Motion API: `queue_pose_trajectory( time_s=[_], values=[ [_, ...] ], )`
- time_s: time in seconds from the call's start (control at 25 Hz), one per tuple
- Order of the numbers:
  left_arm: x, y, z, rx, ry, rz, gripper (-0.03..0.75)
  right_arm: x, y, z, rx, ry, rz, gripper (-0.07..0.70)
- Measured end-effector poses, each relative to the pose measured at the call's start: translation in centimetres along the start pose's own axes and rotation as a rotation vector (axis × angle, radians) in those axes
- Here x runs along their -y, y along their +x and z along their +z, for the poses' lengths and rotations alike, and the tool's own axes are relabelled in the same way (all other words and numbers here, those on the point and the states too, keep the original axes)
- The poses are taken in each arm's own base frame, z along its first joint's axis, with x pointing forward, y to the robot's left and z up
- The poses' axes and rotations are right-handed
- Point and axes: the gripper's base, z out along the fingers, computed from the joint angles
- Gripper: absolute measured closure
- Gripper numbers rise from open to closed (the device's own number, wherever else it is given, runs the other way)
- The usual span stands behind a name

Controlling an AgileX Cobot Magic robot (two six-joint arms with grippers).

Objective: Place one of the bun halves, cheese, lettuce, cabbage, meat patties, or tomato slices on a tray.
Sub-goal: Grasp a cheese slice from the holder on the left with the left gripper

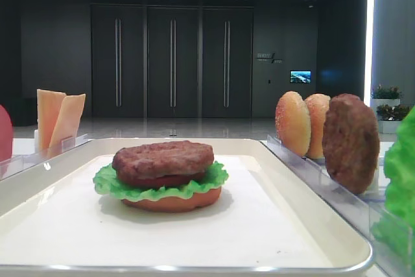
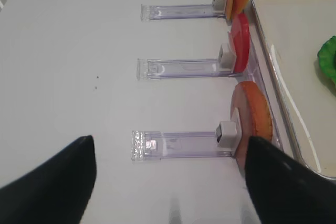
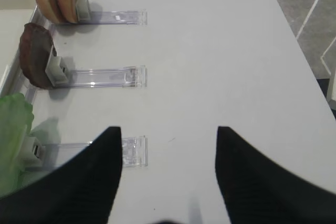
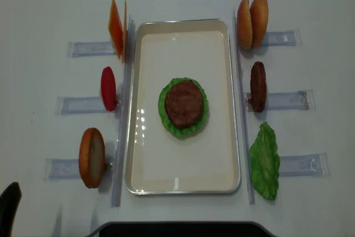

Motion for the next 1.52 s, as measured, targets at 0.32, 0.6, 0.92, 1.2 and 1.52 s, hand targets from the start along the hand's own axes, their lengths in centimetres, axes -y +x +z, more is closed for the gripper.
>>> queue_pose_trajectory(
  time_s=[0.32, 0.6, 0.92, 1.2, 1.52],
  values=[
    [0.00, 0.00, 0.00, 0.000, 0.000, 0.000, 0.024, 0.00, 0.00, 0.00, 0.000, 0.000, 0.000, 0.251],
    [0.00, 0.00, 0.00, 0.000, 0.000, 0.000, 0.042, 0.00, 0.00, 0.00, 0.000, 0.000, 0.000, 0.251],
    [0.00, 0.00, 0.00, 0.000, 0.000, 0.000, 0.100, 0.00, 0.00, 0.00, 0.000, 0.000, 0.000, 0.252],
    [0.00, 0.00, 0.00, 0.000, 0.000, 0.000, 0.179, 0.00, 0.00, 0.00, 0.000, 0.000, 0.000, 0.252],
    [-0.01, -0.23, -0.01, -0.007, 0.000, 0.000, 0.269, 0.00, 0.00, 0.00, 0.000, 0.000, 0.000, 0.252]
  ],
)
